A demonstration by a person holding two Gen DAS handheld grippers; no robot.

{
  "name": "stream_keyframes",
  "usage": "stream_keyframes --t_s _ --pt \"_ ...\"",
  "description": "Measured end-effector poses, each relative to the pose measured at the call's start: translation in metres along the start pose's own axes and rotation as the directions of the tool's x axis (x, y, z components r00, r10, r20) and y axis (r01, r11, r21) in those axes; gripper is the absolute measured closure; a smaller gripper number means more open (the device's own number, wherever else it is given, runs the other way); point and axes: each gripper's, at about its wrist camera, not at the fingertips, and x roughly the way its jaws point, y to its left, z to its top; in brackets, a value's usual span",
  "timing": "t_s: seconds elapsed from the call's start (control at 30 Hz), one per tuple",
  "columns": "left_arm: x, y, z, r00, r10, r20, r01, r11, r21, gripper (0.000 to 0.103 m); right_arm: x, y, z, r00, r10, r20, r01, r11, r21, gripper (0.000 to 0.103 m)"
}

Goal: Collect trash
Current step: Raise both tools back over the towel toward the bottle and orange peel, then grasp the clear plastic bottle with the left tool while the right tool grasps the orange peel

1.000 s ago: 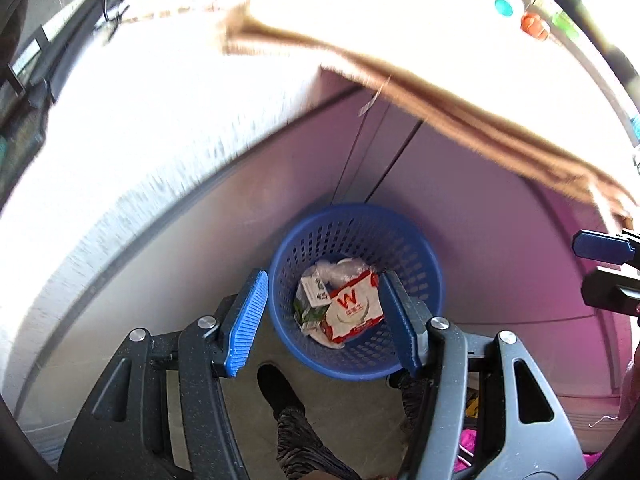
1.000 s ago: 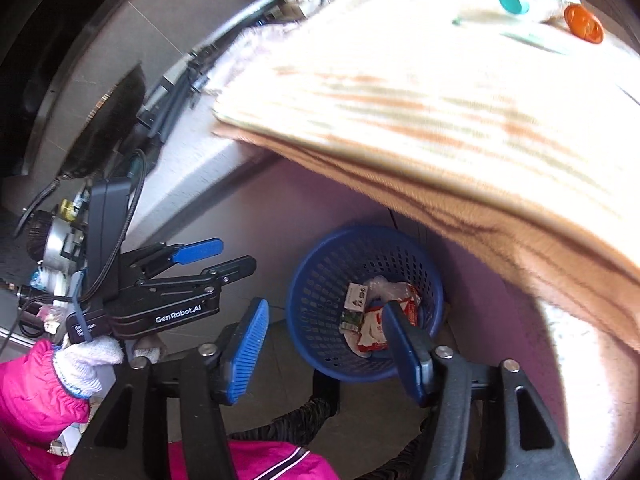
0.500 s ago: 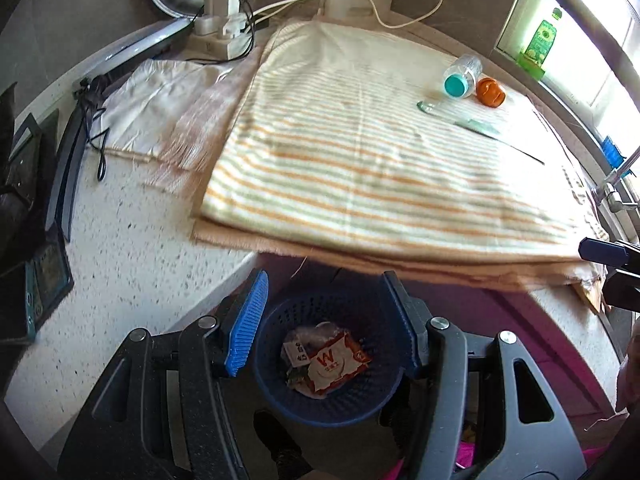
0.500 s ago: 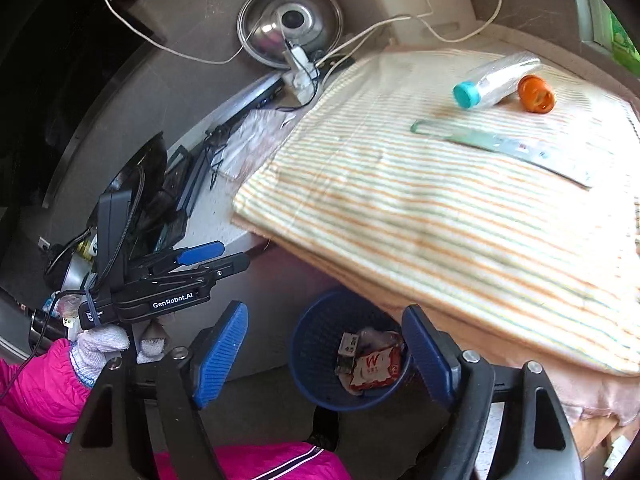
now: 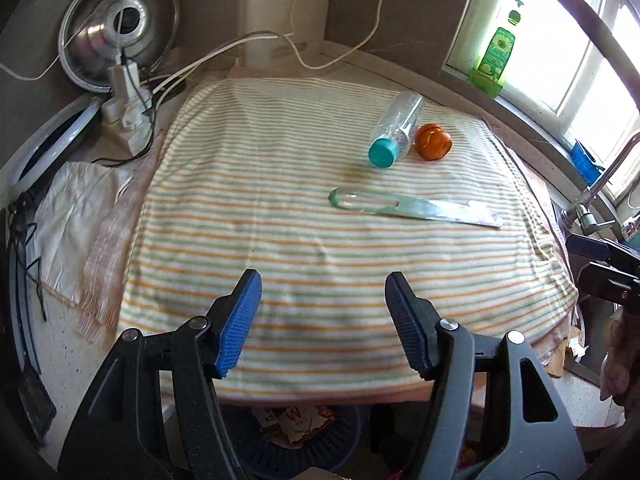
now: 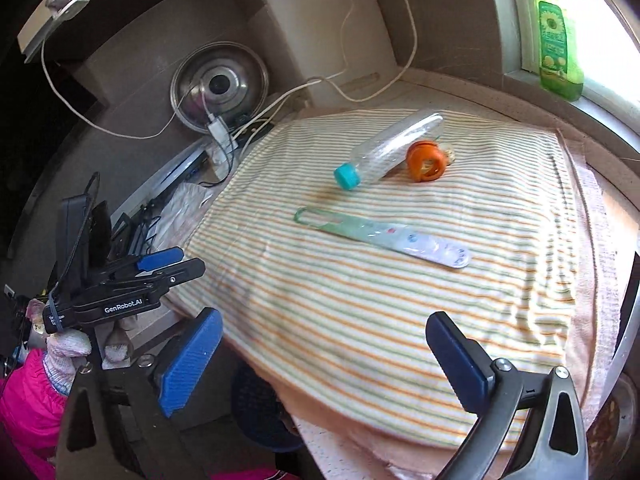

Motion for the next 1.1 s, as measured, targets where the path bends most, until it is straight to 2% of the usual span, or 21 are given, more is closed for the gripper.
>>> stream_keyframes --t_s 0.17,0.4,0.67,0.8,1.1 --pt "0.018 -0.023 0.036 1.0 -0.028 0.009 0.028 0.999 0.032 0.037 0.002 -0.029 0.024 0.999 -0.038 0.022 0.038 0.999 0.013 0.0" --pt "0.05 -0.042 0.083 0.997 -0.077 -0.01 0.077 0.996 0.038 0.037 0.011 -0.062 0.053 0.999 -0.022 0.028 0.022 0.999 0.026 0.0" --pt "0.097 -0.061 0.121 0.992 -0.103 -0.075 0.108 0.992 0.063 0.037 0.022 -0.1 0.078 1.0 0.012 0.028 -0.014 0.997 0.081 0.003" --pt "0.123 -0.062 0.138 0.986 -0.123 -0.115 0.128 0.991 0.035 0.037 0.025 -0.116 0.087 0.999 0.025 0.03 -0.028 0.993 0.112 0.006" --pt "0.164 -0.072 0.167 0.975 -0.128 -0.184 0.143 0.987 0.07 0.037 0.044 -0.138 0.102 0.999 0.049 0.014 -0.05 0.989 0.138 0.013"
